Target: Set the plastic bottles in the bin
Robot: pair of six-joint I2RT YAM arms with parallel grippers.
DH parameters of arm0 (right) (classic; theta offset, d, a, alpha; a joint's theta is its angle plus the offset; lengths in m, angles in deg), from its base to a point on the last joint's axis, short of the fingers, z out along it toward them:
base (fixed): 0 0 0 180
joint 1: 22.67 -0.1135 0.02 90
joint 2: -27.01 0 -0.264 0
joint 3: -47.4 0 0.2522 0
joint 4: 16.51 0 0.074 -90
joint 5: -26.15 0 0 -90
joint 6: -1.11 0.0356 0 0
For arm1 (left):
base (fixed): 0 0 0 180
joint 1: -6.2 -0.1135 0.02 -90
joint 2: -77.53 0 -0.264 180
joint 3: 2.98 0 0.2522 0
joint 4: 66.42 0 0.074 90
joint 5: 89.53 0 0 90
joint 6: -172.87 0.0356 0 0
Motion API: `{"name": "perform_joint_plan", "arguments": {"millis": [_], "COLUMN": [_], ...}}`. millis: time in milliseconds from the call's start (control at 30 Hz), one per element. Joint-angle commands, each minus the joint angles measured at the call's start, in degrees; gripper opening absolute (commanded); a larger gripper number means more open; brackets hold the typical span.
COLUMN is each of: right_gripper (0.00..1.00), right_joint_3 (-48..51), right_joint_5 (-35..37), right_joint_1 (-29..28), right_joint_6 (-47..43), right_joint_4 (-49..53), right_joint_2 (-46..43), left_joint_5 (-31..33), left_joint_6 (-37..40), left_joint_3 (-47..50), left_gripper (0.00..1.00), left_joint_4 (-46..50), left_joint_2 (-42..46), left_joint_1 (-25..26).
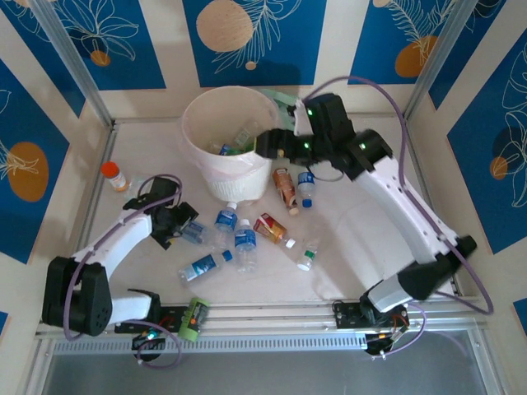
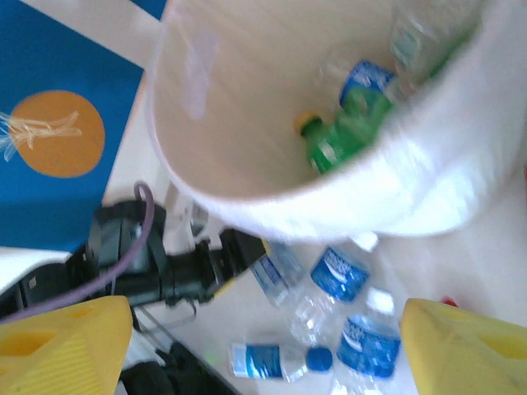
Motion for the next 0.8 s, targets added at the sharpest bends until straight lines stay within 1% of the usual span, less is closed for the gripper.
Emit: {"name": "perform_joint_plan", "arguments": {"millis": [0,100,200,567,767], "right_gripper": [0.86,0.87,0.88,0.88,0.87], "right_joint_3": [8.4,14.6,17.4,16.4,17.7], "right_joint_5": [0.4,-0.2,0.4,1.2,1.5], "right_joint_1": [0.2,0.4,0.6,1.8,2.8], "right_joint_6": [-0.5,0.5,1.1,1.0,1.5], "right_joint_4": [-3.7,-5.2,-5.6,-6.0,-6.3], "right_joint_2": [-7.0,-12.6,-15.4,-12.8,-12.9], "left_joint_5": [-1.6,-1.8,-2.0,-2.2,-1.6], "left_joint_6": [-0.8,-0.5,-0.5,-0.3,-0.5], "left_joint_3": [-2.0,-2.5,-2.6,-1.4,-0.4], "left_gripper": [0.87,0.85,0.85,0.75,0.69], "left_joint_4": [-2.4,-3.0,-3.7,-4.6,-4.2], "left_joint_2": [-3.1,-5.6,-7.1,-10.0,-8.1], "left_joint_1": [-0.9,-0.8,-0.8,-0.9,-0.8]}}
